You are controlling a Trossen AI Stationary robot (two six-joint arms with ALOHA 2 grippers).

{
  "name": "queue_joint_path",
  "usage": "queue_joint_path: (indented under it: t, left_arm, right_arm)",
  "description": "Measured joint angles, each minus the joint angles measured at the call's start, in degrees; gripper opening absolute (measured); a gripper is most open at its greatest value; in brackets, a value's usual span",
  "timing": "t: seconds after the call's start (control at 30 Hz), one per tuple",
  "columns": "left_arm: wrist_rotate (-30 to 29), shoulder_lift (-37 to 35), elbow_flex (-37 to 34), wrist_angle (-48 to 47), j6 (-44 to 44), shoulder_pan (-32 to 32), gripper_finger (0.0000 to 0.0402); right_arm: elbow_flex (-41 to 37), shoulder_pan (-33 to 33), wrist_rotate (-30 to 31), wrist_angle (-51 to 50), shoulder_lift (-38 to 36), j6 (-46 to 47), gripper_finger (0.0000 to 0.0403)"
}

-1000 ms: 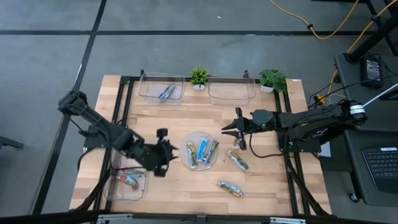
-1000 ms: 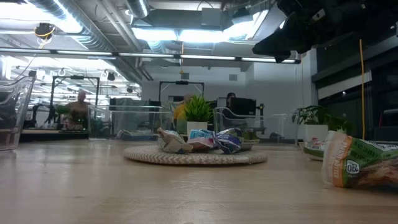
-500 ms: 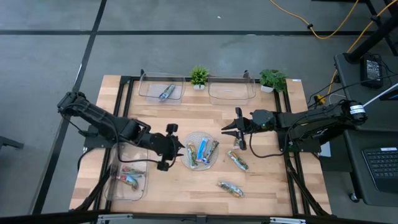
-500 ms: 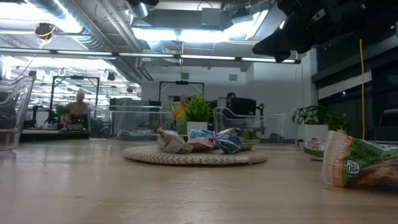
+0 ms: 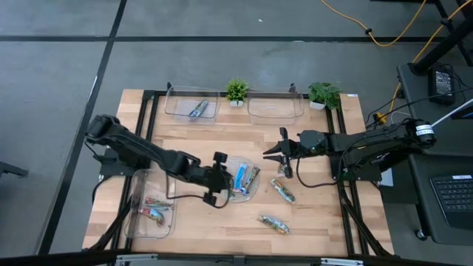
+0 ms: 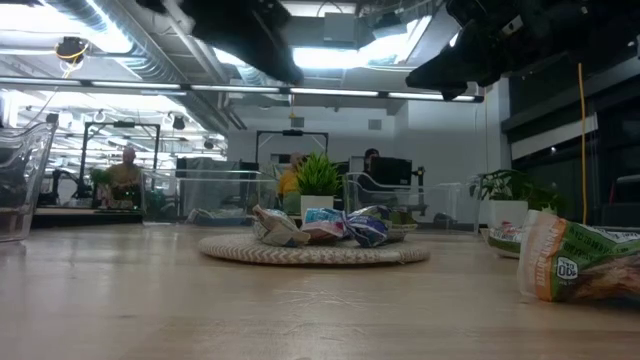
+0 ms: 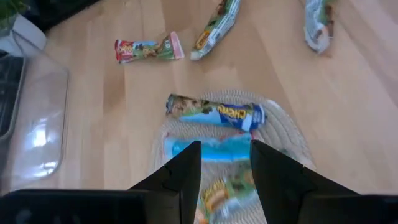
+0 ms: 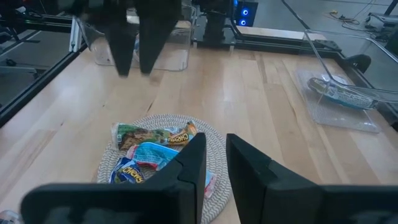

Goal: Pick and place Granola Bars by type
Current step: Put the yellow granola bar into the top right transparent bin

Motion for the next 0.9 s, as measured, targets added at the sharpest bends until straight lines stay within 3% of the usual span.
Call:
queue_joint_path:
  t: [0.3, 0.43, 0.57, 0.9]
  left_arm:
    - [0.1, 6.9, 0.0, 9.8, -0.3, 0.0, 0.0129]
    - [-1.6, 6.8, 0.0, 9.6, -3.4, 0.0, 0.0129]
    - [-7.2, 6.8, 0.0, 9.4, -5.8, 0.0, 0.0129]
    - [-7.7, 6.8, 0.0, 6.0, -16.6, -0.8, 0.0129]
  right_arm:
    - [0.0, 0.0, 0.8, 0.0, 0.0, 0.0, 0.0067]
    - [0.0, 0.0, 0.9, 0.0, 0.0, 0.0, 0.0067]
    - [0.0, 0.0, 0.9, 0.0, 0.0, 0.0, 0.0067]
    - [0.0, 0.0, 0.9, 0.0, 0.0, 0.0, 0.0067]
